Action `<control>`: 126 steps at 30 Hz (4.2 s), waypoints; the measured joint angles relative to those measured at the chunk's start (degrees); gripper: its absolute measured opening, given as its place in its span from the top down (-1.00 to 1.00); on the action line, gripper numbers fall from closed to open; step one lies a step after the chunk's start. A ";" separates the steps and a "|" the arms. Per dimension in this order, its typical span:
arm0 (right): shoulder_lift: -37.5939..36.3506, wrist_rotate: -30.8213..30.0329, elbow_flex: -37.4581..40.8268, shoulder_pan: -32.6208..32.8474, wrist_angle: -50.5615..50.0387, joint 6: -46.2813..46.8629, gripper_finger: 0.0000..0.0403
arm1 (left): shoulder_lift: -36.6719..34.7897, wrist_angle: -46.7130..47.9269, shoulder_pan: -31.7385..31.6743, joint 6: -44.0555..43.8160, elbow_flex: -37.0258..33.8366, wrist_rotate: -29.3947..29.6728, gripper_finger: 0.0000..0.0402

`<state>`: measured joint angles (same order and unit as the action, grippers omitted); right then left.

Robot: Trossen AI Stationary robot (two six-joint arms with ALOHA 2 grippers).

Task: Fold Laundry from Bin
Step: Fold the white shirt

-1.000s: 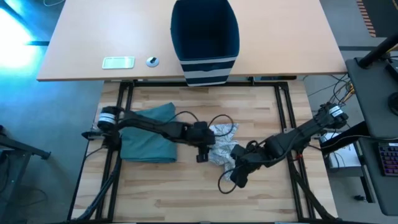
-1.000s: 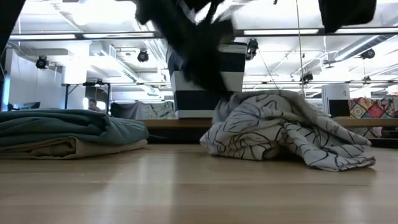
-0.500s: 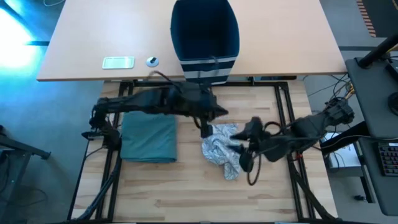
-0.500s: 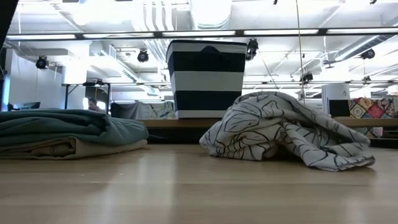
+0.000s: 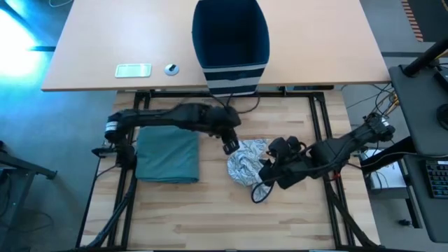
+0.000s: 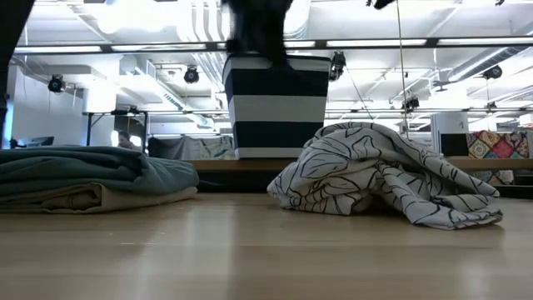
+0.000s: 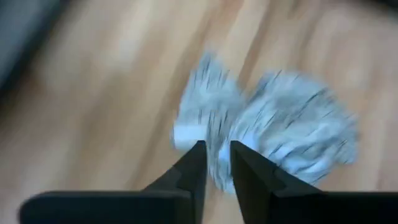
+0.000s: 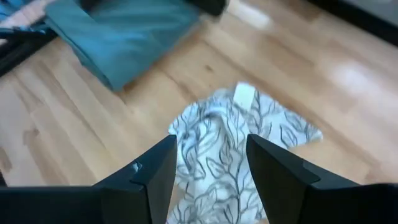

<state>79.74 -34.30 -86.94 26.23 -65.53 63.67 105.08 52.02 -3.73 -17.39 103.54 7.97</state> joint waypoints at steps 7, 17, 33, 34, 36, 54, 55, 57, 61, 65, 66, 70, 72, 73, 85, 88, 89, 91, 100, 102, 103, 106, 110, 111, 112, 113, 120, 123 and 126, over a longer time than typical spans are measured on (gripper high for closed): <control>-0.46 2.85 0.34 0.40 -0.71 -1.08 0.05 | 4.16 -9.54 -1.85 -18.57 -17.94 -7.54 0.35; -1.83 2.64 0.36 -0.10 -2.12 -9.37 0.05 | 5.38 -25.74 -3.82 -32.94 -26.94 -7.33 0.19; -5.36 2.57 0.36 -1.02 -9.05 -17.23 0.06 | 12.67 -31.59 -3.19 -47.00 -25.69 -10.53 0.28; -5.87 2.62 0.36 -1.02 -9.37 -17.23 0.06 | 13.43 -30.27 -2.98 -47.35 -24.71 -10.66 0.29; -6.69 2.66 0.36 -1.00 -10.46 -17.23 0.06 | 14.35 -27.24 -2.72 -47.49 -22.34 -11.25 0.33; -16.19 -1.89 0.38 -1.00 -11.98 -21.27 0.06 | 11.93 3.39 -1.68 -20.62 14.32 -1.07 1.00; -16.56 -3.31 0.38 -1.00 -11.64 -21.70 0.06 | 11.93 6.08 -1.79 -18.01 19.56 0.42 1.00; -17.28 -5.52 0.38 -1.00 -10.88 -23.41 0.06 | 12.07 9.79 -2.12 -12.24 28.91 1.97 1.00; -17.63 -8.88 0.38 -1.00 -6.06 -27.61 0.06 | 4.57 -0.82 -3.66 -5.66 23.97 -3.26 1.00; -16.91 -9.44 0.57 -1.02 1.08 -33.51 0.06 | -2.69 -5.77 -4.58 -0.68 16.87 -9.79 1.00; -16.56 -9.49 0.62 -1.02 2.70 -35.10 0.06 | -3.69 -6.28 -4.38 0.80 15.85 -10.85 1.00; -14.41 -10.14 1.21 -1.15 7.13 -39.41 0.06 | -7.95 -8.51 -3.27 5.89 12.29 -18.28 1.00; -13.07 -10.36 2.01 -1.23 9.32 -41.12 0.06 | -9.43 -8.60 -2.35 7.91 10.90 -20.20 1.00; -12.34 -10.36 2.58 -1.28 10.69 -41.76 0.06 | -10.00 -8.77 -1.97 8.77 10.18 -20.60 1.00; -1.88 -4.24 -0.49 -3.18 18.82 -57.63 0.06 | -11.58 -7.14 -1.22 13.28 7.65 -40.01 1.00; -0.64 -3.99 -3.54 -3.99 20.95 -63.50 0.06 | -11.56 -7.13 -0.81 13.25 5.39 -44.12 1.00; -0.40 -3.08 -4.55 -4.49 21.28 -64.27 0.06 | -11.56 -7.02 -0.64 13.13 4.37 -44.49 1.00; -0.08 2.20 -6.38 -6.44 21.78 -64.86 0.06 | -11.47 -6.98 -0.04 12.54 2.47 -44.57 1.00; 6.84 31.00 -4.21 -17.65 20.46 -65.89 0.06 | -11.43 -6.97 6.46 7.25 -9.38 -39.98 0.99; 9.45 33.75 -3.87 -17.87 19.76 -67.98 0.06 | -11.43 -7.41 8.26 4.41 -12.73 -37.04 0.95; 10.76 34.76 -3.84 -17.84 19.71 -69.02 0.06 | -11.43 -7.62 9.19 2.73 -14.36 -35.36 0.93; 14.43 36.95 -3.59 -16.76 19.19 -72.02 0.06 | -11.43 -9.48 12.61 -2.98 -19.74 -29.25 0.83; 17.59 37.38 -1.78 -14.70 21.65 -75.26 0.06 | -11.43 -11.53 18.09 -10.57 -25.30 -22.32 0.70; 18.11 37.39 -0.86 -14.23 22.93 -75.62 0.06 | -11.43 -11.86 19.48 -12.40 -26.58 -20.92 0.67; 18.66 37.36 0.16 -13.82 24.27 -75.73 0.06 | -11.43 -12.31 20.87 -14.29 -27.85 -19.63 0.64; 19.05 37.34 1.42 -13.37 26.00 -75.74 0.06 | -11.43 -12.97 22.19 -15.97 -29.09 -18.57 0.62; 21.12 37.39 9.41 -9.85 41.29 -76.33 0.06 | -11.58 -13.15 28.86 -24.88 -34.08 -13.67 0.56; 23.79 37.32 9.45 -8.54 43.62 -77.37 0.06 | -11.96 -13.02 31.40 -27.69 -34.79 -13.16 0.56; 27.59 37.28 6.56 -7.29 44.53 -78.79 0.06 | -12.63 -12.36 33.90 -30.95 -35.57 -12.83 0.56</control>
<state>107.33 2.98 -80.38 18.94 -21.00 -15.12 92.45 39.67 30.17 -48.34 67.97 -4.85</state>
